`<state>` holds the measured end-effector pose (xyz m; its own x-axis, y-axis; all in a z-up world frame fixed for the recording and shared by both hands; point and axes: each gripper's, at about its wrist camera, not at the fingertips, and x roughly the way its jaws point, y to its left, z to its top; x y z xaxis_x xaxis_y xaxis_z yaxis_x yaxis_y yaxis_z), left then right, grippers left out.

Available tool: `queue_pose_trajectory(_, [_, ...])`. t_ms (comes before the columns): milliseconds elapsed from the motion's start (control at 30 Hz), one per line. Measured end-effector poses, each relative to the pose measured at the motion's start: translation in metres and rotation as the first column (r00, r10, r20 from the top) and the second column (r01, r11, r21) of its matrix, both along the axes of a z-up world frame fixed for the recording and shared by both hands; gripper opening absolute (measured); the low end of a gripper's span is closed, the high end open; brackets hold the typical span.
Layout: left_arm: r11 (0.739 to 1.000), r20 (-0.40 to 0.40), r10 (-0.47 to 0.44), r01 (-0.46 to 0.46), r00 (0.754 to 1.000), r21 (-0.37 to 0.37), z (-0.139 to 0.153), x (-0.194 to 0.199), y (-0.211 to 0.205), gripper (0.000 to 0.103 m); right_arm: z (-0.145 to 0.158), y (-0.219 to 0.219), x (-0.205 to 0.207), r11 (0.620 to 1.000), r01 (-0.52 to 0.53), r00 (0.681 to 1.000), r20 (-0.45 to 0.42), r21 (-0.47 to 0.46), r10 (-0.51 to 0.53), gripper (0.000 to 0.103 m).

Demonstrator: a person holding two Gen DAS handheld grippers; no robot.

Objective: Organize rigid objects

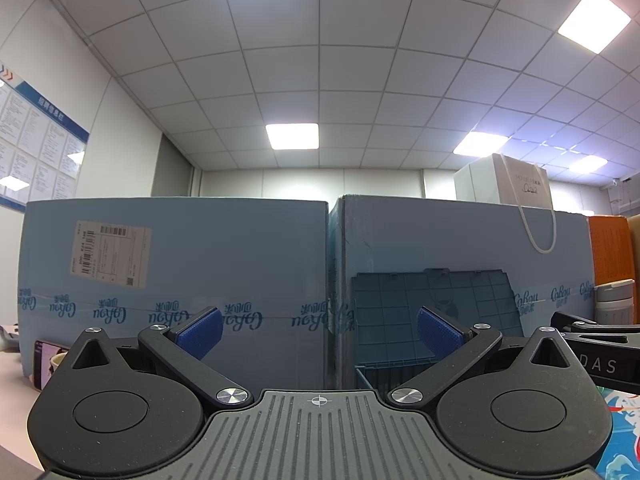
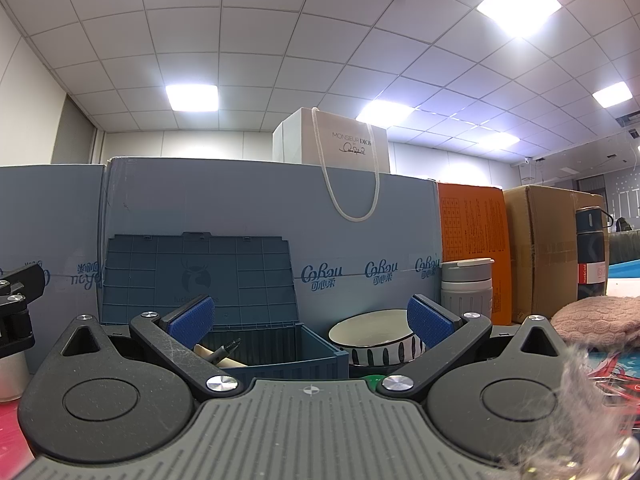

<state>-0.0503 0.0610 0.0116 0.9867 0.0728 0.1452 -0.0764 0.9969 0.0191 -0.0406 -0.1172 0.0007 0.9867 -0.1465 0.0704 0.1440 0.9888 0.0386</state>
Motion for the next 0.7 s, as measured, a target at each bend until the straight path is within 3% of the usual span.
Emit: queue_pose_trajectory(700, [1.000,-0.001,-0.009,0.009,1.000,-0.012,0.0005,-0.0003,0.0022,0.103,0.0000,0.0001,-0.0007,1.000,0.003,1.000,0.000,0.001,-0.003,0.103])
